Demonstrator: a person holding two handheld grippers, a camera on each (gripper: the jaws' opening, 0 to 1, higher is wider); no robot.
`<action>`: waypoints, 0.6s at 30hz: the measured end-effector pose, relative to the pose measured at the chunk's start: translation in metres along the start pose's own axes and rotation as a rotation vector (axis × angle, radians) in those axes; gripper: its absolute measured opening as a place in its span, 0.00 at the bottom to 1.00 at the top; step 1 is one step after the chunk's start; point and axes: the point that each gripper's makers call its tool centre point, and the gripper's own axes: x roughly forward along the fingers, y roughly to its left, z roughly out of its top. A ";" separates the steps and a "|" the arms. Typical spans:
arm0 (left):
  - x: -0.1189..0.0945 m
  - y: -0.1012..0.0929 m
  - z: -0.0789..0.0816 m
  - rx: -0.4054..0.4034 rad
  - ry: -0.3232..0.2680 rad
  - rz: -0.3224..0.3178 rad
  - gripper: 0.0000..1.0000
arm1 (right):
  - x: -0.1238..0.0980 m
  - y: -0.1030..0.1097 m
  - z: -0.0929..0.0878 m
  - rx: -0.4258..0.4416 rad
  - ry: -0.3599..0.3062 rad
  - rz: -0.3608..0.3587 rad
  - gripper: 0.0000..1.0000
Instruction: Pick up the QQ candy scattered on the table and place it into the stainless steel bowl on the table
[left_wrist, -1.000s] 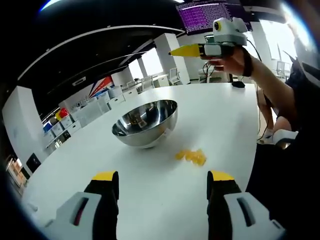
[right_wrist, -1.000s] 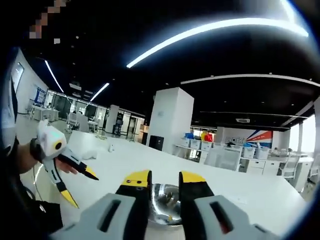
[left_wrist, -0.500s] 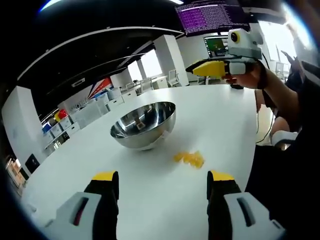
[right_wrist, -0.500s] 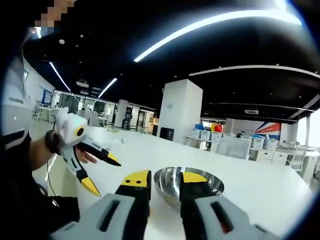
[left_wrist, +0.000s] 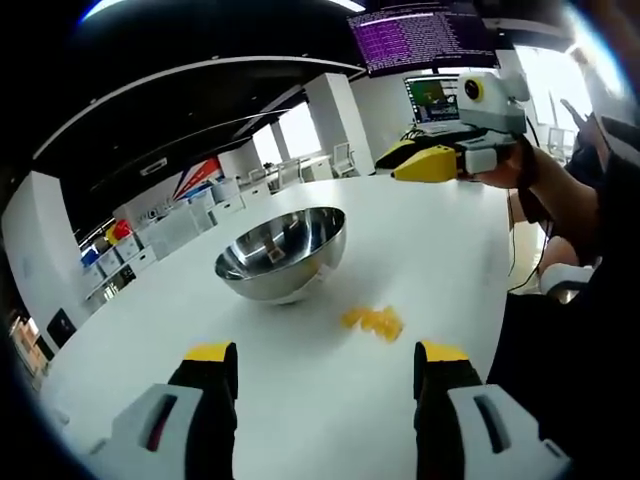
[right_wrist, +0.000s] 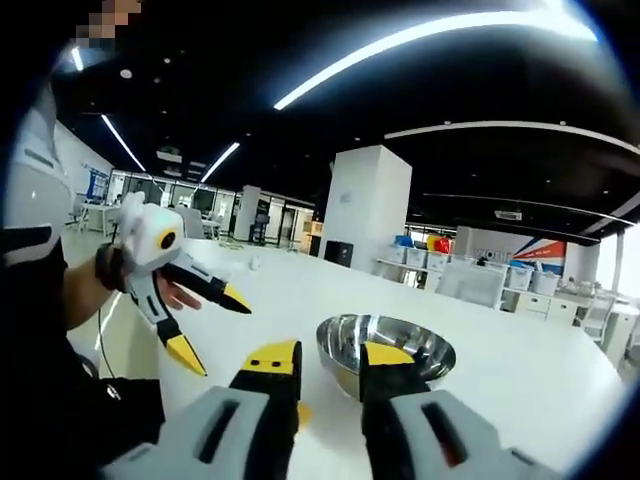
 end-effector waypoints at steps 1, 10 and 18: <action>0.000 0.000 0.000 0.000 -0.001 0.000 0.71 | 0.000 0.000 0.000 -0.002 0.003 -0.002 0.21; -0.001 0.000 0.002 0.006 -0.003 -0.002 0.71 | 0.000 0.001 -0.003 -0.017 0.017 -0.001 0.21; -0.001 0.000 0.003 0.007 -0.004 -0.004 0.71 | 0.001 0.001 -0.008 -0.022 0.029 -0.003 0.21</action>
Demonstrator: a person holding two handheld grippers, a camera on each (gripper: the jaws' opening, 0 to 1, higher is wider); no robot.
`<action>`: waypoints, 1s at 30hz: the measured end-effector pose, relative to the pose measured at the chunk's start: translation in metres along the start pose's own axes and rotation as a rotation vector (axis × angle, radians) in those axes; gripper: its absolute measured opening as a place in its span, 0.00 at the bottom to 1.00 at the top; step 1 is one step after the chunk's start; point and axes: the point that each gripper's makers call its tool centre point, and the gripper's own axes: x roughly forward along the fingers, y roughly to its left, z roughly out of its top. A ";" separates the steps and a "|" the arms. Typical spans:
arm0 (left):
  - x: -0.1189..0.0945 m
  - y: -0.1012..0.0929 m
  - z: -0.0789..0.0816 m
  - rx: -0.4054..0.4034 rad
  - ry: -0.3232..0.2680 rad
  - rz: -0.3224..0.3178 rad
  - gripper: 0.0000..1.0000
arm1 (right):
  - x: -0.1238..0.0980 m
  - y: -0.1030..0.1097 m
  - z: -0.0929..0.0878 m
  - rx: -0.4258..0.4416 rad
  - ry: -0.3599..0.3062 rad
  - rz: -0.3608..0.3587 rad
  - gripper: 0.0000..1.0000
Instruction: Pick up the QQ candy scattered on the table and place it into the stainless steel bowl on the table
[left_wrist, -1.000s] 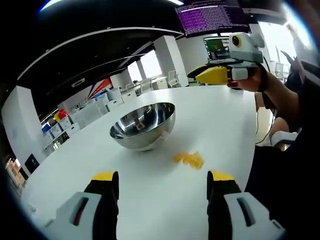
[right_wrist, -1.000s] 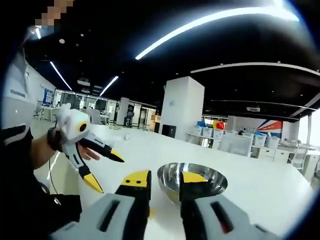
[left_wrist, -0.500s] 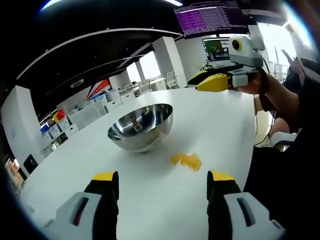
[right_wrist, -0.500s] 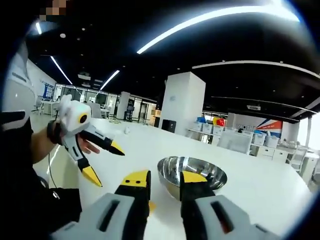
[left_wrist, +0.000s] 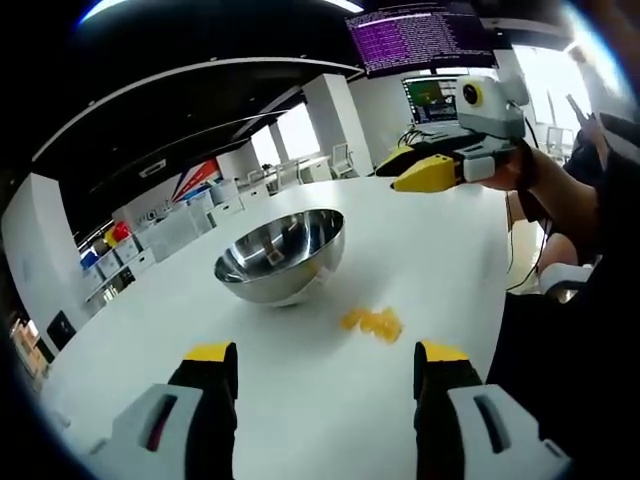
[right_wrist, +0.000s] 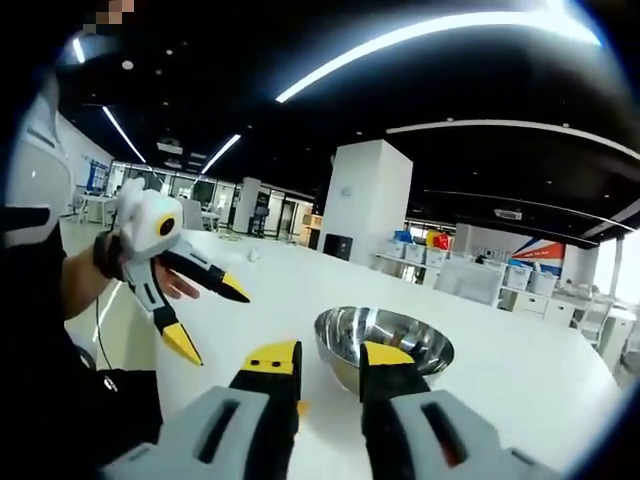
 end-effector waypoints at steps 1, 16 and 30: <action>0.000 0.000 0.000 0.001 0.000 0.001 0.71 | 0.000 0.000 -0.001 -0.001 0.002 0.000 0.21; 0.000 0.000 -0.003 -0.004 0.007 0.002 0.71 | 0.005 0.012 -0.019 0.028 0.037 0.043 0.21; 0.000 -0.001 -0.004 -0.007 0.007 -0.001 0.71 | 0.012 0.027 -0.043 0.097 0.076 0.094 0.21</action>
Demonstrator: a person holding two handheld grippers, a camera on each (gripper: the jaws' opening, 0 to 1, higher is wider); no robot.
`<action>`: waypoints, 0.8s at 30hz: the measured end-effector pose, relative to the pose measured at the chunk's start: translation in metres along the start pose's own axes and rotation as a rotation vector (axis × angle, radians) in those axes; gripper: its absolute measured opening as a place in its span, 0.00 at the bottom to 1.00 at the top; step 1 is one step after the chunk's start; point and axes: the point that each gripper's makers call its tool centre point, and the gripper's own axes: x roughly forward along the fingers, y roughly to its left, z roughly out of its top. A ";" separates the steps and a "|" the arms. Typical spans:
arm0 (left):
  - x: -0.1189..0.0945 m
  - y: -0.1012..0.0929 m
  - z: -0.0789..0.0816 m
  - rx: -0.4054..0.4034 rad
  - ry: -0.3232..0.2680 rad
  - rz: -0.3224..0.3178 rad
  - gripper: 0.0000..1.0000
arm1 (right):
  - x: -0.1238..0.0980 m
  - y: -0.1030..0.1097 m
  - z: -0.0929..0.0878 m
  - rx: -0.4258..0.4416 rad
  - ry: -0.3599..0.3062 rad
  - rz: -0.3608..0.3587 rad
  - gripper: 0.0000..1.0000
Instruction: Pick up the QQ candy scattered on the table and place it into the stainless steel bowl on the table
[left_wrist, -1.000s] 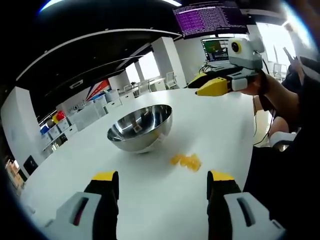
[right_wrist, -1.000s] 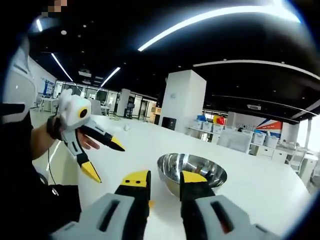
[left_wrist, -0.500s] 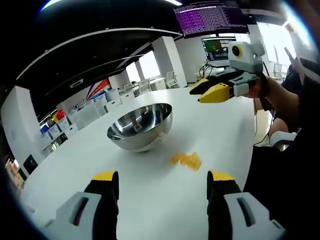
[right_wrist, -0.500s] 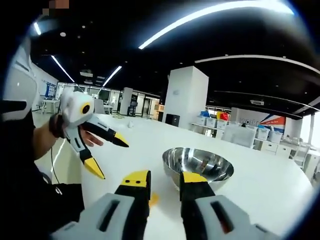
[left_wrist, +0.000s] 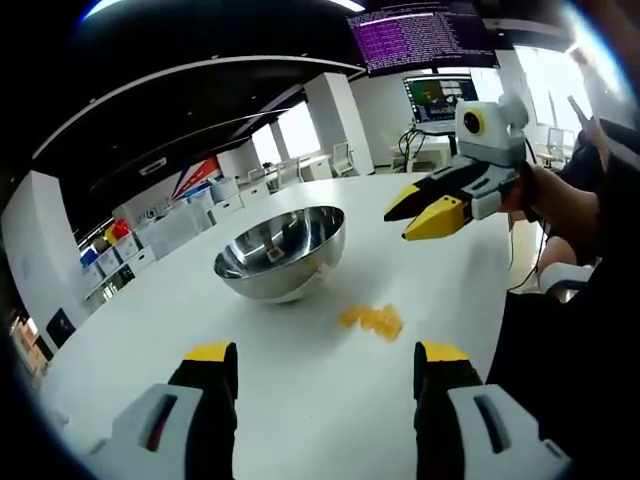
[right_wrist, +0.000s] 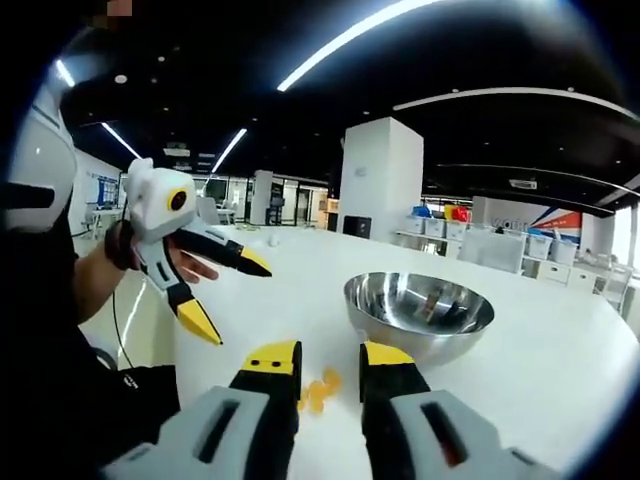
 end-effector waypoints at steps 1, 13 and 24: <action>0.000 0.000 0.000 0.000 0.001 0.001 0.71 | 0.001 0.000 -0.001 0.002 0.003 0.002 0.21; 0.001 0.001 -0.001 -0.003 0.003 0.002 0.71 | 0.005 0.000 -0.015 0.021 0.029 0.001 0.21; 0.002 0.001 -0.001 0.000 0.006 0.003 0.71 | 0.005 0.001 -0.017 0.023 0.037 -0.001 0.21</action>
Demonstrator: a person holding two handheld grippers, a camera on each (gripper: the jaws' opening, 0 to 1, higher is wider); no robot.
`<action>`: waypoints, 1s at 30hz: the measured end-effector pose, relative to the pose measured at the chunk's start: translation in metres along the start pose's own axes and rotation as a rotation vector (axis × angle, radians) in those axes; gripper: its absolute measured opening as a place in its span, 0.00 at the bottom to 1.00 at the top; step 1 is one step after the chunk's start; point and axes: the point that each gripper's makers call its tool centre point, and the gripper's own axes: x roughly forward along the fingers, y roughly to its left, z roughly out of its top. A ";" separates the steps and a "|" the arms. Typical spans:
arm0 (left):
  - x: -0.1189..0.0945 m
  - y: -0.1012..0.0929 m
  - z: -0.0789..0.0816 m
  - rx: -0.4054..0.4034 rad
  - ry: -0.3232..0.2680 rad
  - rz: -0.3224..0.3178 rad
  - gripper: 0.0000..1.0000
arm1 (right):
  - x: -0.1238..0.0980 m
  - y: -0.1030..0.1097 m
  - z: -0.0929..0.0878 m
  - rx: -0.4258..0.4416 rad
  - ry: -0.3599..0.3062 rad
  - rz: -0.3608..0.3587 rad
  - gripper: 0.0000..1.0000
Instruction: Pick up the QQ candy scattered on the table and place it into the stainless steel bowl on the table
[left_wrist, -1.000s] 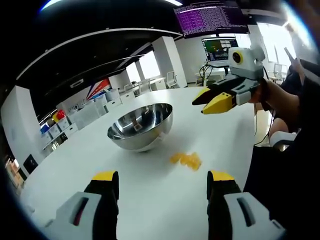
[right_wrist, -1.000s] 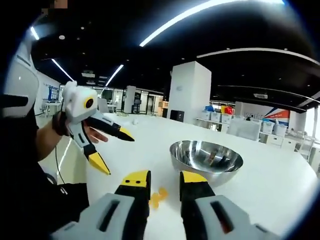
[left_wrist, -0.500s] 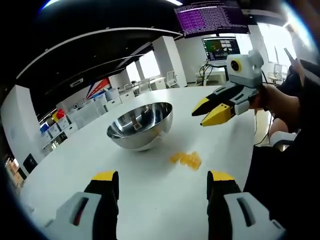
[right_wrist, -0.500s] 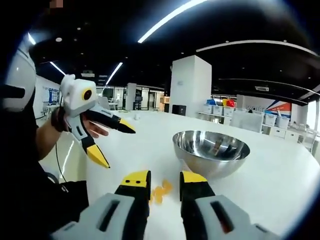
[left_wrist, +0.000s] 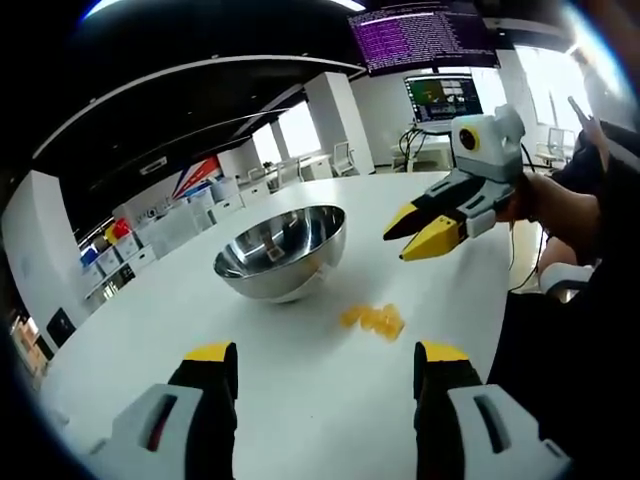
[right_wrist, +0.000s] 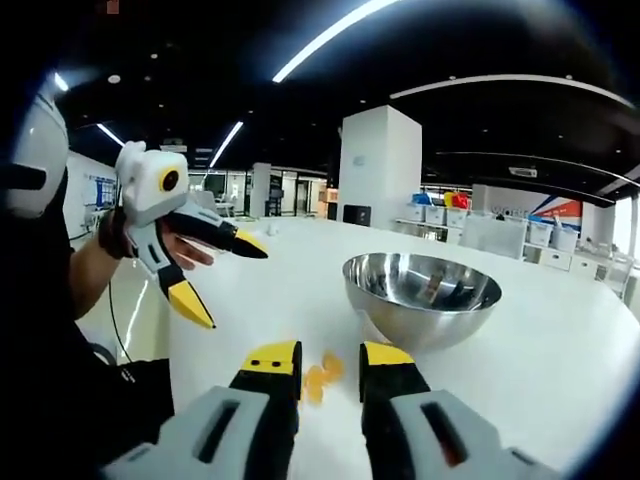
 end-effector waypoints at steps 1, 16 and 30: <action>0.000 0.000 -0.001 0.001 0.002 0.001 0.71 | 0.000 0.000 0.000 -0.001 0.000 -0.001 0.21; 0.001 0.000 0.002 0.008 0.001 -0.005 0.71 | -0.001 0.002 0.000 -0.003 0.001 -0.004 0.21; 0.001 0.000 0.002 0.008 0.002 -0.004 0.71 | -0.002 0.005 -0.001 -0.002 0.001 -0.005 0.21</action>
